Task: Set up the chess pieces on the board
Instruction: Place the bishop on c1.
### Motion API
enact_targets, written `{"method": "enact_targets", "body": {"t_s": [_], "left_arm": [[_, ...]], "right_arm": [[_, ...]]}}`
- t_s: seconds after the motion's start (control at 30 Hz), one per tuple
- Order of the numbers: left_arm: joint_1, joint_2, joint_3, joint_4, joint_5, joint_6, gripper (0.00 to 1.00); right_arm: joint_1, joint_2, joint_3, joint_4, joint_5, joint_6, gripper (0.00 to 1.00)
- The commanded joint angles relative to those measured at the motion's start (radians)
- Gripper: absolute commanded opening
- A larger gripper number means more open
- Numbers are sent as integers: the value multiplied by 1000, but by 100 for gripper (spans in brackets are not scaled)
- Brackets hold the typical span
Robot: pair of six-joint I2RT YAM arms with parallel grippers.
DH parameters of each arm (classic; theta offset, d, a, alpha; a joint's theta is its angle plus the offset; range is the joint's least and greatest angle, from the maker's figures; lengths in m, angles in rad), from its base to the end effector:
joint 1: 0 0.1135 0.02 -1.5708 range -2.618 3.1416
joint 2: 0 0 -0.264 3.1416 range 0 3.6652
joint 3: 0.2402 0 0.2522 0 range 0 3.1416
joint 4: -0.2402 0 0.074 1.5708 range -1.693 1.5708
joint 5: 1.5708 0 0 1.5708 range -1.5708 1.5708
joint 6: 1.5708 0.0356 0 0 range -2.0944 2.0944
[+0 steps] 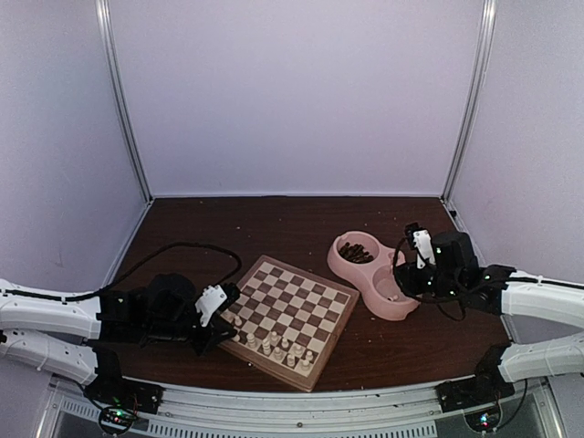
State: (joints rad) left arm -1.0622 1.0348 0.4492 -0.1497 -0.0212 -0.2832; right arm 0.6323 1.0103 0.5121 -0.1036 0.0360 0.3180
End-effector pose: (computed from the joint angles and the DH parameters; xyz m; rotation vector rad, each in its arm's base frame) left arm 0.0999 -0.1776 0.1816 0.9003 2.2229 -0.6434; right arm 0.1733 0.1253 0.2107 -0.3261 2.1922 0.4982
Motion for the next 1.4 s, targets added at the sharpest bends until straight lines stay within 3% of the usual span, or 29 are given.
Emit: {"method": "enact_targets", "body": {"t_s": [0.0,1.37], "left_arm": [[-5,1,26,62,-3,18,0],[-5,189,115,35,-27,28,0]], "right_arm": [[-5,11,34,3,22,-5,8],[-6,16,40,-1,17,-5,8]]}}
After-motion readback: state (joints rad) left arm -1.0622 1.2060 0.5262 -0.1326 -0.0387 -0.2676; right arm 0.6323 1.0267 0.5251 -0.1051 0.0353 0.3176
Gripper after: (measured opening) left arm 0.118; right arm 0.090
